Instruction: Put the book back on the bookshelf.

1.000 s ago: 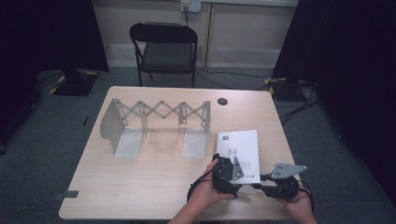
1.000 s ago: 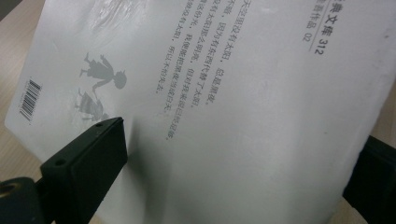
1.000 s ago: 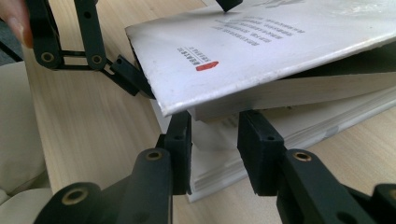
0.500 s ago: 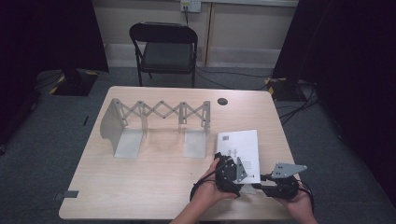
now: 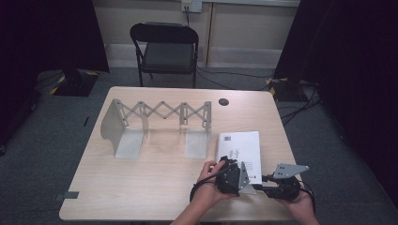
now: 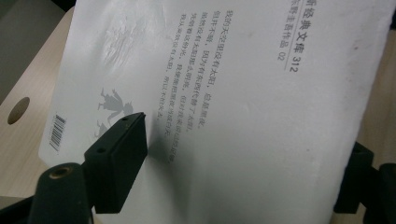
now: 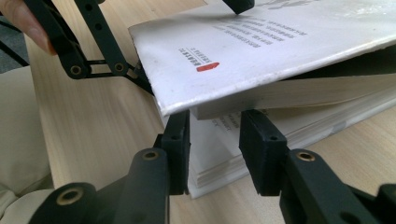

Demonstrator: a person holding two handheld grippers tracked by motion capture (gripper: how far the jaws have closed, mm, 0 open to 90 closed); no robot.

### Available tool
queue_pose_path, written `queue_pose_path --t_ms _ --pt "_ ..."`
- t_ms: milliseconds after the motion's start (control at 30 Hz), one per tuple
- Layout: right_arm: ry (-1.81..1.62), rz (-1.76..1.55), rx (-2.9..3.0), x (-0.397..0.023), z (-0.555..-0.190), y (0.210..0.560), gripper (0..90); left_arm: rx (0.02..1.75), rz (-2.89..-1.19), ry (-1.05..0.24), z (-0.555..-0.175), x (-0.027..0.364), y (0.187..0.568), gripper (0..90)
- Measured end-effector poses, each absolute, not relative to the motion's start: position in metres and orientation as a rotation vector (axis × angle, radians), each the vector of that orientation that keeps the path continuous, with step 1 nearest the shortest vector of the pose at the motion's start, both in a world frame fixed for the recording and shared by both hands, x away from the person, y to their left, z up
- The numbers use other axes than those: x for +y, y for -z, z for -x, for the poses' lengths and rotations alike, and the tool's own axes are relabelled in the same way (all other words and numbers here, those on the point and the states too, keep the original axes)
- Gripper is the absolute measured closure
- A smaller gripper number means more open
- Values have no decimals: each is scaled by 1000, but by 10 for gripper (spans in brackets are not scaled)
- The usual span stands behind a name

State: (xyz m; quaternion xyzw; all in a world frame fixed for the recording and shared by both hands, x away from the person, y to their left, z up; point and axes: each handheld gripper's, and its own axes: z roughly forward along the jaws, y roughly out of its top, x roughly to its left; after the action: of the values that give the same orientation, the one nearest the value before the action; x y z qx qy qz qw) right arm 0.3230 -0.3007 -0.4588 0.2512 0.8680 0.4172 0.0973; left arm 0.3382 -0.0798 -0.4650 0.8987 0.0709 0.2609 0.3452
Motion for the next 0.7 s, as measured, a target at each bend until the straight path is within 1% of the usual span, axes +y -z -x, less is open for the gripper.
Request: queue_pose_path --t_ms 133,200,233,433,467,600,700 --pt "-1239 -752 2586 -301 -324 462 610 149 -2334 -717 -336 -80 468 236" --pt "-1242 -758 2592 -301 -325 464 604 163 -2320 -725 -334 -81 469 244" --pt "-1247 -763 2590 -301 -325 464 598 149 -2338 -734 -333 -81 468 257" --pt "-1238 -750 2598 -298 -324 464 556 138 -2354 -722 -333 -81 463 309" --pt "-1228 -738 2600 -296 -324 465 518 140 -2355 -724 -331 -82 461 321" --pt "-1206 -731 2596 -297 -325 469 418 145 -2370 -705 -332 -80 455 348" --pt "-1218 -713 2585 -301 -326 472 359 139 -2390 -697 -333 -80 450 363"
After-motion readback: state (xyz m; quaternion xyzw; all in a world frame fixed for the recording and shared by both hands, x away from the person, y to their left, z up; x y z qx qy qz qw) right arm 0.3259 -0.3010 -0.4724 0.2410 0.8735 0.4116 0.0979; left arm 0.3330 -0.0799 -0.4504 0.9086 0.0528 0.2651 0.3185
